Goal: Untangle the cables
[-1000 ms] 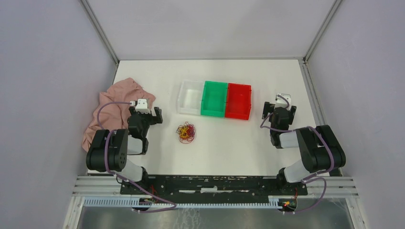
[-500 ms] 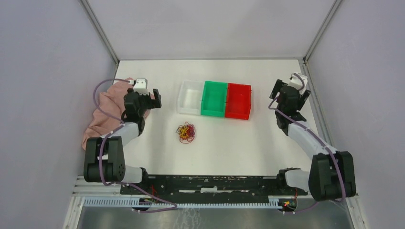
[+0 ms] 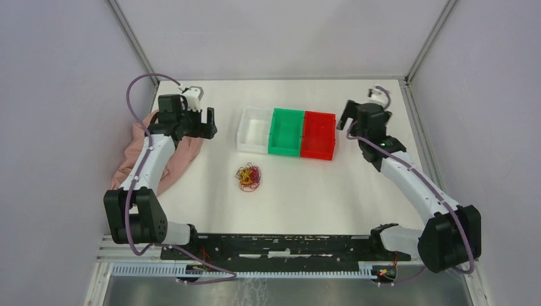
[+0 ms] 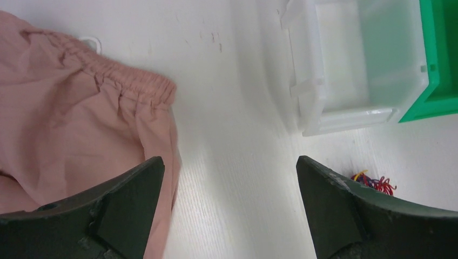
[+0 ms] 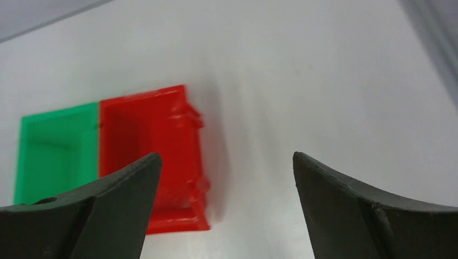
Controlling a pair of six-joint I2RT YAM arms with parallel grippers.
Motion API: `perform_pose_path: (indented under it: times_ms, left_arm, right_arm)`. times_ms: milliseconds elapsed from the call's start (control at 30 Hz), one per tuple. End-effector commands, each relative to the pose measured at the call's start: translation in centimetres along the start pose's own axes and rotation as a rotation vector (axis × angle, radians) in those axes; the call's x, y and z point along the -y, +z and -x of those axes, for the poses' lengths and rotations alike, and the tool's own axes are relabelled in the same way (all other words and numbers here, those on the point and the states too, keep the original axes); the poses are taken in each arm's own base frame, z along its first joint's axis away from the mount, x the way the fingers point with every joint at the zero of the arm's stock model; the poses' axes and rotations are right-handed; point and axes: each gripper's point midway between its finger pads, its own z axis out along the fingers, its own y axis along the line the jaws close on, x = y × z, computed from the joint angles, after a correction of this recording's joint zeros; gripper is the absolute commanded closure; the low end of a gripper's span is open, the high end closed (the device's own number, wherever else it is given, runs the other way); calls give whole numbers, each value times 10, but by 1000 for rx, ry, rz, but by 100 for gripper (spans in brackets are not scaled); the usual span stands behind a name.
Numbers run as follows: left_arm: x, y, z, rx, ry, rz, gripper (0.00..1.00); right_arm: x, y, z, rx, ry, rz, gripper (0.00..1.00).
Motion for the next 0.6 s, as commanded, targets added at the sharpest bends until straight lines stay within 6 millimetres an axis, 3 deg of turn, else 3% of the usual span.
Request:
perform_pose_path:
  times_ms: [0, 133, 267, 400, 567]
  left_arm:
    - [13, -27, -17, -116, 17, -44, 1]
    - [12, -34, -18, -116, -13, -17, 1]
    - [14, -39, -22, -128, -26, -17, 1]
    - [20, -45, -27, -144, -19, -43, 1]
    - [23, -48, -32, -152, -8, -59, 0]
  right_arm:
    - [-114, -30, -18, -80, -109, 310, 4]
    - [-191, -56, -59, -179, -219, 500, 12]
    - [-246, -84, -107, -283, -343, 664, 23]
    - [-276, -101, -145, -357, -423, 765, 34]
    - [-300, -114, -177, -461, -451, 883, 38]
